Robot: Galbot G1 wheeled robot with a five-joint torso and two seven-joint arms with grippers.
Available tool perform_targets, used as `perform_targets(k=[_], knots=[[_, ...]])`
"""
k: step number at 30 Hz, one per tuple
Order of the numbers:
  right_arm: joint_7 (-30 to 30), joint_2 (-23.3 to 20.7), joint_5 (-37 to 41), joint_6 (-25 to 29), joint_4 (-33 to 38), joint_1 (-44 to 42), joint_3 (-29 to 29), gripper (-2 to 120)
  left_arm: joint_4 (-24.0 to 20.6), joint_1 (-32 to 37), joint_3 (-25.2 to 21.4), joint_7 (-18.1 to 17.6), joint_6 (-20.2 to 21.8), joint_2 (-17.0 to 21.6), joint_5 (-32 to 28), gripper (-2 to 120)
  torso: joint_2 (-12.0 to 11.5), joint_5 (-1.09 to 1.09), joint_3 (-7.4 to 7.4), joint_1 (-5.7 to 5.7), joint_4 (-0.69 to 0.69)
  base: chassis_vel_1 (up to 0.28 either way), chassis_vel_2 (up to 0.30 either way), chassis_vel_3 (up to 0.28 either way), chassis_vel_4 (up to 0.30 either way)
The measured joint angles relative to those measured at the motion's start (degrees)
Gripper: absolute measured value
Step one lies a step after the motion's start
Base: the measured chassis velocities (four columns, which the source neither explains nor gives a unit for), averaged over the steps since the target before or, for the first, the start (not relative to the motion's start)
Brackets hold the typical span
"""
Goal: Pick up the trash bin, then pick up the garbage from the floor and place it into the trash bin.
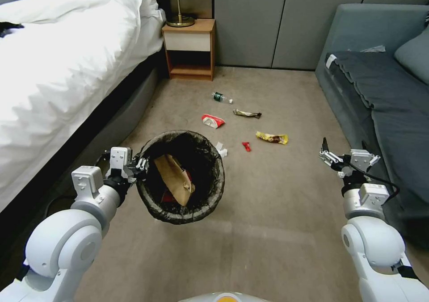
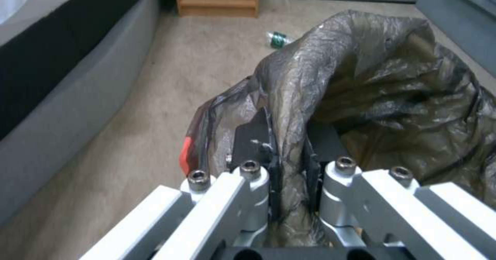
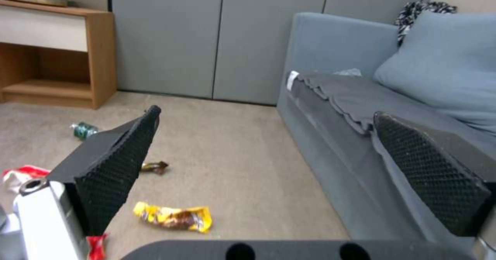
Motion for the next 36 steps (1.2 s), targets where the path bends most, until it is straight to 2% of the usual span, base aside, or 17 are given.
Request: perform_targets(k=[24,26,28,30,33,36], knots=[[0.2,0.2,-0.1,0.2,-0.3,-0.3,0.0,100,0.3,0.2,-0.1,0.5,0.0,-0.2,0.8,6,0.0,0.02,0.0,0.0,0.0,-0.23,0.237,0.237,-0.239],[0.2,0.2,-0.1,0.2,-0.3,-0.4,0.0,100,0.3,0.2,-0.1,0.6,0.0,-0.3,0.9,6,0.0,-0.02,0.01,0.0,0.0,-0.202,0.206,0.202,-0.208],[0.2,0.2,-0.1,0.2,-0.3,-0.4,0.0,100,0.3,0.2,-0.1,0.6,0.0,-0.3,0.9,6,0.0,0.03,0.0,0.0,0.0,-0.201,0.214,0.181,-0.191],[0.1,0.2,-0.1,0.2,-0.3,-0.4,0.0,100,0.4,0.1,-0.1,0.6,0.0,-0.3,0.9,6,0.0,-0.04,0.0,0.0,0.0,-0.21,0.216,0.211,-0.207],[0.2,0.2,-0.1,0.2,-0.4,-0.4,-0.1,100,0.5,0.1,0.0,0.6,0.0,-0.3,0.9,6,0.0,0.02,0.0,0.0,-0.01,-0.214,0.214,0.211,-0.202],[0.2,0.3,-0.1,0.2,-0.4,-0.5,-0.1,100,0.6,0.0,0.0,0.7,0.0,-0.4,1.0,6,0.0,-0.04,0.0,0.0,-0.02,-0.227,0.198,0.215,-0.219]])
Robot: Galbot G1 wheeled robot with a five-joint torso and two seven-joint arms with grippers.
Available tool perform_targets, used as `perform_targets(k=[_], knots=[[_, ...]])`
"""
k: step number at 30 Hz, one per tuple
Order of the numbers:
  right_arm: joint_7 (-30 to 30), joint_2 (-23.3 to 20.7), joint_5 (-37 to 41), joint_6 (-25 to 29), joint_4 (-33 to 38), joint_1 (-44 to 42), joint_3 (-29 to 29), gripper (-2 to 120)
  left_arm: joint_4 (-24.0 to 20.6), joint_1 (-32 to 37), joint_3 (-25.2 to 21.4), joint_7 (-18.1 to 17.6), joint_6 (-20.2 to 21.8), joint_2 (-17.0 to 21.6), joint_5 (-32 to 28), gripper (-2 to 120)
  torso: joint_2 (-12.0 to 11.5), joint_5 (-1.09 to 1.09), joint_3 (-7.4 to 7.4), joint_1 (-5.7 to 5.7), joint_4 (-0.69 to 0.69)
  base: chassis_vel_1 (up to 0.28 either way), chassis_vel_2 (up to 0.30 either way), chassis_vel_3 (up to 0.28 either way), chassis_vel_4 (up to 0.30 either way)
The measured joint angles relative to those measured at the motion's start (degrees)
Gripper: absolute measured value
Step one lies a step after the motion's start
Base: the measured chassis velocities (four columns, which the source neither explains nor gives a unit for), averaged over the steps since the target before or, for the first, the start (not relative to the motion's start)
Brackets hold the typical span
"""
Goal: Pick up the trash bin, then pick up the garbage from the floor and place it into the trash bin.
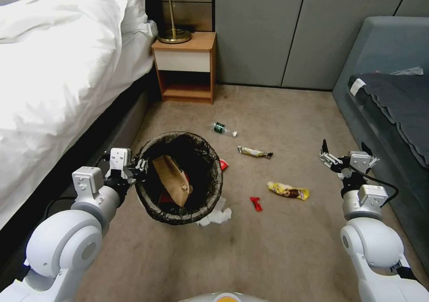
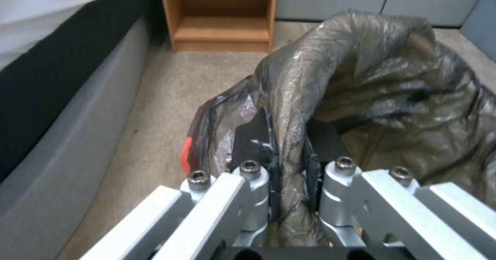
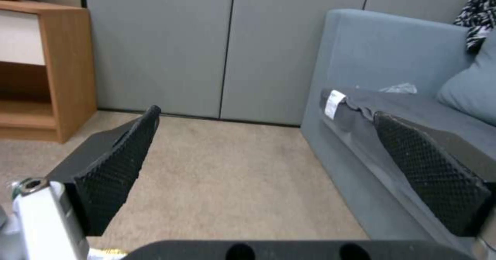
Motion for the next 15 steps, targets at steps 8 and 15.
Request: perform_targets(k=[8,15], knots=[[1.7,-0.4,0.0,-0.4,0.1,0.4,-0.9,100,0.4,-0.2,0.0,-0.1,0.0,0.0,0.0,6,0.0,0.05,0.01,0.01,0.03,-0.131,0.154,0.13,-0.134],[2.6,-1.4,-0.1,-1.2,-0.1,1.2,-3.9,100,1.3,0.2,-0.6,-0.7,0.0,1.2,-0.3,6,0.0,0.05,0.0,0.0,0.03,0.025,-0.018,-0.017,0.024]])
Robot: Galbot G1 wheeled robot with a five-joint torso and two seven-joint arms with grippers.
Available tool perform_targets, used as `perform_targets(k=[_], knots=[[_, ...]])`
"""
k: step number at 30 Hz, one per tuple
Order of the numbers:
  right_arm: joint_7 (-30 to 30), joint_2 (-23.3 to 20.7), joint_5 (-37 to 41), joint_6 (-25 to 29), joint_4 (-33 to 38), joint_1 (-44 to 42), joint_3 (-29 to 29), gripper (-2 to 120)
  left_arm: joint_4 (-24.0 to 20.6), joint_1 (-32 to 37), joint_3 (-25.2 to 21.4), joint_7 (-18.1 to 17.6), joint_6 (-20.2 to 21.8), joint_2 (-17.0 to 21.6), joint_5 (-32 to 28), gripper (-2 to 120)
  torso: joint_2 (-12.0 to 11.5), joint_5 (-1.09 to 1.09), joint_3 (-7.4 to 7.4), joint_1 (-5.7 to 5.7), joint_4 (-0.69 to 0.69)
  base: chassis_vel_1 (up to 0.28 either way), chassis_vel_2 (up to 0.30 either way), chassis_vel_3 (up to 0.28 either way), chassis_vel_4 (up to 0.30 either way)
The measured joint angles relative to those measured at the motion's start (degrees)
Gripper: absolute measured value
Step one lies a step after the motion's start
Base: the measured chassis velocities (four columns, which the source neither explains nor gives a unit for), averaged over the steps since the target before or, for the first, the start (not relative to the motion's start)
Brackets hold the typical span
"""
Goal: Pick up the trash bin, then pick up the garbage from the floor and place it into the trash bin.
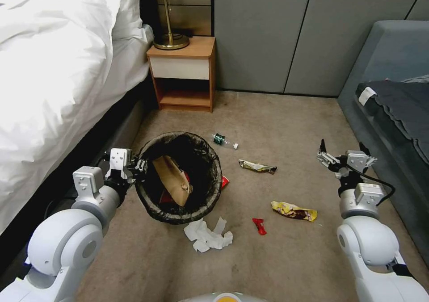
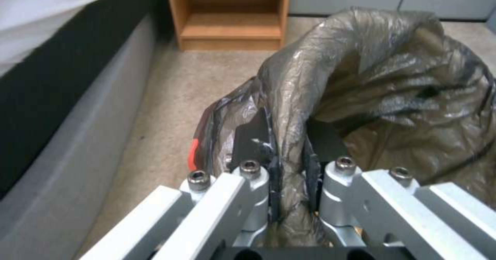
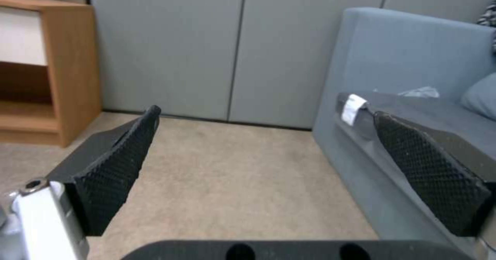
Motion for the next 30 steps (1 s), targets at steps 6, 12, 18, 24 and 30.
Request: perform_targets(k=[6,12,18,24,30], knots=[[0.7,0.7,-0.5,-1.3,0.8,-0.7,-0.5,100,0.8,0.2,-0.1,1.5,-0.3,-0.5,-0.3,6,0.0,-0.01,0.0,0.0,0.0,0.0,0.0,0.0,0.0],[0.7,0.3,-1.0,-0.4,1.4,-3.2,1.4,100,0.0,0.0,1.0,1.6,-0.4,-0.6,0.8,6,0.0,-0.01,0.0,0.0,-0.02,0.0,0.0,0.0,0.0],[0.8,-0.4,-1.0,0.3,0.8,-3.1,1.6,100,-1.1,0.5,1.2,1.0,-0.3,-1.3,2.6,6,0.0,0.02,0.0,0.0,0.0,0.0,0.0,0.0,0.0],[0.9,-0.8,-1.3,-2.1,1.2,-2.0,0.0,100,-1.5,1.9,1.0,0.9,-0.7,-1.1,4.3,6,0.0,-0.01,0.0,0.0,0.01,0.0,0.0,0.0,0.0],[3.0,-5.5,5.0,-21.0,5.3,2.6,-3.4,100,-2.1,1.6,0.1,0.5,-0.5,-1.0,2.9,6,0.0,0.01,0.0,0.0,0.0,0.0,0.0,0.0,0.0]])
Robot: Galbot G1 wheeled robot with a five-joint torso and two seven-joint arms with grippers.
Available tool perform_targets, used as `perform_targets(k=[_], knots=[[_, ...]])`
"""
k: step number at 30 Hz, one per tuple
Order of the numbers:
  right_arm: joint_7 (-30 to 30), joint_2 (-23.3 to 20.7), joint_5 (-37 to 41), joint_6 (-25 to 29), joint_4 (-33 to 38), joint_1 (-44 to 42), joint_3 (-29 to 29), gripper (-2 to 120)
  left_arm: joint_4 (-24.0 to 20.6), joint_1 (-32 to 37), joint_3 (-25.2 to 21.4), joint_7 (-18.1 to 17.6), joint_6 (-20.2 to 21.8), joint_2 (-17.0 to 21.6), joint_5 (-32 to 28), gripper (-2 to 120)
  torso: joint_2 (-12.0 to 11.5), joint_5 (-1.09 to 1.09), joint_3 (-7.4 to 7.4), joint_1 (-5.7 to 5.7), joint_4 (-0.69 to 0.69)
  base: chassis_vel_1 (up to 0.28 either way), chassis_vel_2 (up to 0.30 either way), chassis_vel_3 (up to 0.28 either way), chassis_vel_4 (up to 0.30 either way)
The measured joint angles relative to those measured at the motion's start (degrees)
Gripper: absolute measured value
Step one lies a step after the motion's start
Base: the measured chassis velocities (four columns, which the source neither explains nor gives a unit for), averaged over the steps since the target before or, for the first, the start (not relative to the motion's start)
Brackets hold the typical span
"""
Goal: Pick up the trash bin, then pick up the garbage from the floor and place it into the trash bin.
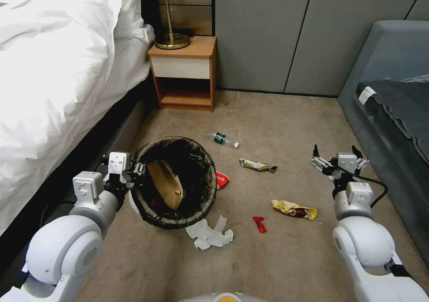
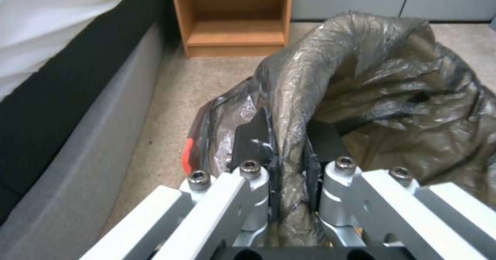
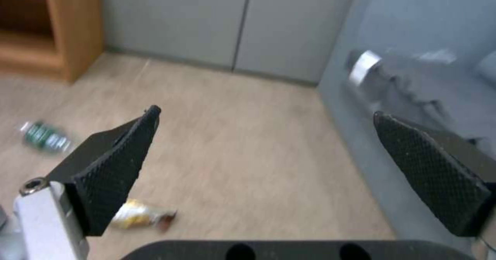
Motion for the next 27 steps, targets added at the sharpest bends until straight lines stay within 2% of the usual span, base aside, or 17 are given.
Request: perform_targets(k=[1,4,5,7,9,11,12,15,18,20,21,24,27], knots=[[0.0,0.0,0.0,0.0,0.0,0.0,0.0,100,0.0,0.0,0.0,0.0,0.0,0.0,0.0,6,0.0,0.0,0.0,0.0,0.0,0.0,0.0,0.0,0.0],[-0.1,-8.2,7.7,-7.7,-0.2,4.8,-2.0,100,-0.4,0.0,0.0,-0.5,0.3,0.6,-1.1,6,0.0,-0.02,0.0,0.0,0.0,0.0,0.0,0.0,0.0],[-0.1,-8.2,7.7,-7.7,-0.2,4.8,-2.0,100,-0.4,0.0,0.0,-0.5,0.3,0.6,-1.1,6,0.0,-0.02,0.0,0.0,0.0,0.0,0.0,0.0,0.0],[-0.2,-12.8,13.6,-12.2,-1.6,8.4,-3.7,100,-0.8,0.1,-0.3,-1.2,0.4,0.8,-2.1,6,0.0,0.02,0.0,0.0,0.0,0.0,0.0,0.0,0.0],[-0.4,-14.2,15.9,-12.8,-2.3,9.6,-4.4,100,-0.9,0.2,-0.4,-1.4,0.4,0.9,-2.4,6,0.0,0.01,0.01,0.0,0.01,0.0,0.0,0.0,0.0],[-2.7,-18.4,20.8,-13.6,-5.7,14.3,-7.8,100,-1.8,0.6,-0.4,-2.0,0.4,0.8,-3.6,6,0.0,0.01,0.01,0.0,0.01,0.0,0.0,0.0,0.0],[-2.7,-18.4,20.8,-13.6,-5.7,14.3,-7.8,100,-1.8,0.6,-0.4,-2.0,0.4,0.8,-3.6,6,0.0,0.01,0.01,0.0,0.01,0.0,0.0,0.0,0.0],[-6.6,-22.1,23.9,-13.6,-10.1,18.6,-11.5,100,-3.0,0.5,-0.2,-2.7,0.4,0.7,-5.0,6,0.0,0.01,0.01,0.0,0.02,0.0,0.0,0.0,0.0],[-9.6,-24.6,24.9,-13.5,-12.3,19.8,-12.7,100,-3.3,0.0,0.4,-2.8,0.4,0.9,-5.9,6,0.0,0.01,0.01,0.0,0.0,0.0,0.0,0.0,0.0],[-15.0,-27.0,24.3,-13.4,-14.6,20.5,-13.7,100,-3.3,-0.1,0.7,-2.6,0.5,1.1,-6.0,6,0.0,0.0,0.01,0.0,-0.02,0.0,0.0,0.0,0.0],[-15.0,-27.0,24.3,-13.4,-14.6,20.5,-13.7,100,-3.3,-0.1,0.7,-2.6,0.5,1.1,-6.0,6,0.0,0.0,0.01,0.0,-0.02,0.0,0.0,0.0,0.0],[-21.6,-28.3,20.6,-13.3,-18.2,21.6,-15.8,100,-3.4,-0.1,0.9,-2.3,0.5,1.0,-5.8,6,0.0,0.01,0.01,0.0,0.0,0.0,0.0,0.0,0.0],[-23.3,-28.0,19.1,-13.1,-21.6,22.5,-17.2,100,-3.6,0.0,1.2,-2.1,0.5,0.7,-5.4,6,0.0,-0.03,0.0,0.0,0.02,0.0,0.0,0.0,0.0]])
